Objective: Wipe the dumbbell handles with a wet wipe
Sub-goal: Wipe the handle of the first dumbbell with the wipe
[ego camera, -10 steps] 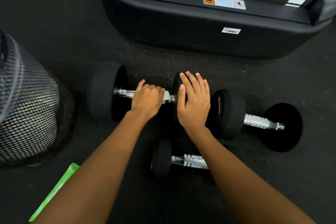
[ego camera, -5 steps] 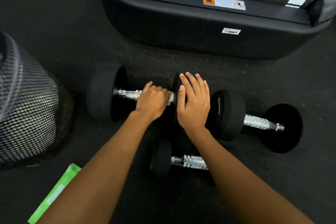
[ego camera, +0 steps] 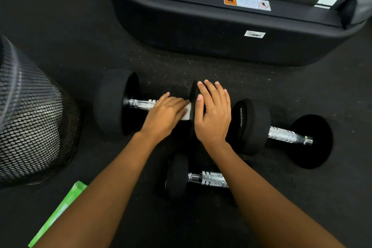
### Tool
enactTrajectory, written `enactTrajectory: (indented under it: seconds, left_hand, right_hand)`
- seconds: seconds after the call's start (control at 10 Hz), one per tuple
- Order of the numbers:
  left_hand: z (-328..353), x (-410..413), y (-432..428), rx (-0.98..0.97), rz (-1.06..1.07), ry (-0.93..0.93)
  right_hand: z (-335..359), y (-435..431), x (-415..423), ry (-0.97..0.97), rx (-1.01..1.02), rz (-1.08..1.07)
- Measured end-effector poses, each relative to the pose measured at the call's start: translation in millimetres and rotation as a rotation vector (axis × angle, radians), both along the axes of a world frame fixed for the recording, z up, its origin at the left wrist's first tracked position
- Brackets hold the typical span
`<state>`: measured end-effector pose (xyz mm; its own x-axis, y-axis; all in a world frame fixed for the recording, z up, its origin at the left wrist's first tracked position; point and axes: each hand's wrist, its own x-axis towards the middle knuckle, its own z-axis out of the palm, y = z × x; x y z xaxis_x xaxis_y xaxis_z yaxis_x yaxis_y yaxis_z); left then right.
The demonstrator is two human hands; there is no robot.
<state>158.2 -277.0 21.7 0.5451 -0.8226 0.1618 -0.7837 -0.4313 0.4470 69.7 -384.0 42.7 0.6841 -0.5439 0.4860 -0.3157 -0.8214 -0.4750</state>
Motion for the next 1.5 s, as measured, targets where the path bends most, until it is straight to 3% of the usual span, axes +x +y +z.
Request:
enactTrajectory:
  seconds: [0.4,0.7,1.0,1.2,1.5]
  left_hand:
    - [3.1,5.1,15.2,-0.066,-0.016,-0.096]
    - [-3.3,4.7,27.7,-0.057,0.040,-0.037]
    - [6.4,12.5,1.3,0.170,0.121,-0.024]
    - [7.3,7.9,-2.2,0.157,-0.012,-0.011]
    - [6.6,10.2,-12.0,0.324,0.112,-0.042]
  right_hand:
    - [-0.5,-0.6,-0.4,0.009,0.002,-0.002]
    - [1.0,-0.7,-0.3,0.015,0.020,-0.002]
    - [0.8,-0.6,-1.0,0.023,0.020,-0.003]
    - [0.8,0.0,-0.4,0.015,0.018,-0.004]
    - [0.1,0.5,-1.1,0.011,0.016,-0.005]
